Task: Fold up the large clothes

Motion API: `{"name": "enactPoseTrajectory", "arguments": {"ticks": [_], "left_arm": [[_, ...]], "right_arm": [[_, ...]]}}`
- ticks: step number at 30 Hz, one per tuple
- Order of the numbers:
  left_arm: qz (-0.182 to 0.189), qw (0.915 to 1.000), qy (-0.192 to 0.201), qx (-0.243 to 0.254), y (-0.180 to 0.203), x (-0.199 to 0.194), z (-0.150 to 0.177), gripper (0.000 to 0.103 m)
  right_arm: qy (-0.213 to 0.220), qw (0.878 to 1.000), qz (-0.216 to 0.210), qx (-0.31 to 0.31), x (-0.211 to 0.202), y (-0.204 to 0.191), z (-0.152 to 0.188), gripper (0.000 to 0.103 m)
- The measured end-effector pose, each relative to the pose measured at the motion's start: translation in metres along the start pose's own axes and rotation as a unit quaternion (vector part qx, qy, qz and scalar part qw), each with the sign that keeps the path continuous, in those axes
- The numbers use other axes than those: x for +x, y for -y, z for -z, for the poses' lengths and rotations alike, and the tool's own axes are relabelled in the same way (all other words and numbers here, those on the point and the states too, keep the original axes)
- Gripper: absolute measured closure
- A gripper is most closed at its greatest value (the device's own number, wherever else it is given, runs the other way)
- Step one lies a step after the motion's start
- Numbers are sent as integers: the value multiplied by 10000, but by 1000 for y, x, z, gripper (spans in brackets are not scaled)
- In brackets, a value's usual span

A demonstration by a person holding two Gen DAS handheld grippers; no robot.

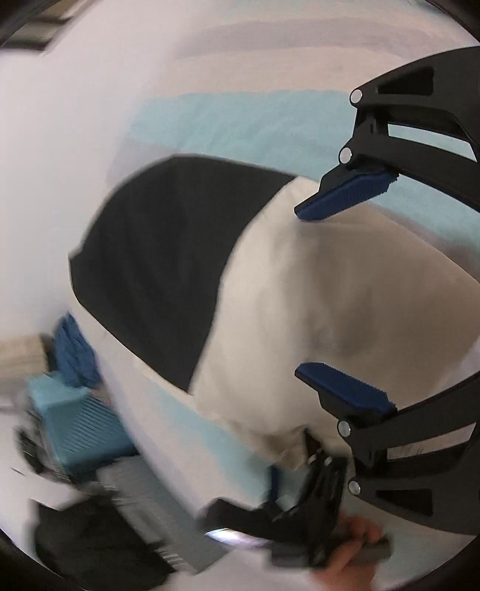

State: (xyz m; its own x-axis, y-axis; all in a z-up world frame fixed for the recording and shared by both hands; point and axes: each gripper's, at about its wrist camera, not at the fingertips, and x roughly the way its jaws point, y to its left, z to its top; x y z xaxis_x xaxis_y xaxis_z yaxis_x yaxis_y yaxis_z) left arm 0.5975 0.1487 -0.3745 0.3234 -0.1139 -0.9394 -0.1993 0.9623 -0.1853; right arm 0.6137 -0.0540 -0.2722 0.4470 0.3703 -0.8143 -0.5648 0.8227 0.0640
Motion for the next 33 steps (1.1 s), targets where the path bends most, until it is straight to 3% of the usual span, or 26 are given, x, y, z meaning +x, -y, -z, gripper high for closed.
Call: {"name": "enactPoseTrajectory", "arguments": {"ticks": [1,6,9,12,14,16,19,27,30,32,33], "left_arm": [[122,9999,-5,-61,-3,-7,-3,6],[722,9967,128,-351,-26,-37,-35,6],[1066,9934,-267,-320,-35,-21,-63,6],[1780,9794,-819,-498,-38,11,-84,6],[2032,9723,-1048,-495,-30,29,-95,6],[2034,9717,-1089,-510,-27,41,-104,6],[2037,9690,-1194,-727,-26,58,-110,6],[2148,9657,-1185,-854,-29,61,-115,6],[2197,9642,-1153,-937,-19,62,-119,6],[2426,9598,-1159,-800,-4,60,-120,6],[2504,9580,-1187,-737,5,58,-121,6]], "right_arm": [[17,9996,-10,267,-4,14,-4,18],[-514,9896,-562,1217,20,81,-15,18],[-782,9821,-976,1410,36,97,-18,17],[-886,9757,-1226,1582,48,104,-16,7],[-937,9690,-1339,1854,54,114,-9,6],[-984,9665,-1301,1983,58,125,1,6],[-1079,9521,-1480,2449,66,150,18,6],[-1279,9206,-1913,3155,85,192,46,6],[-1388,8977,-2269,3514,101,199,57,6],[-1335,8962,-2333,3531,99,190,54,7],[-1312,9100,-2256,3221,94,176,44,6]]}}
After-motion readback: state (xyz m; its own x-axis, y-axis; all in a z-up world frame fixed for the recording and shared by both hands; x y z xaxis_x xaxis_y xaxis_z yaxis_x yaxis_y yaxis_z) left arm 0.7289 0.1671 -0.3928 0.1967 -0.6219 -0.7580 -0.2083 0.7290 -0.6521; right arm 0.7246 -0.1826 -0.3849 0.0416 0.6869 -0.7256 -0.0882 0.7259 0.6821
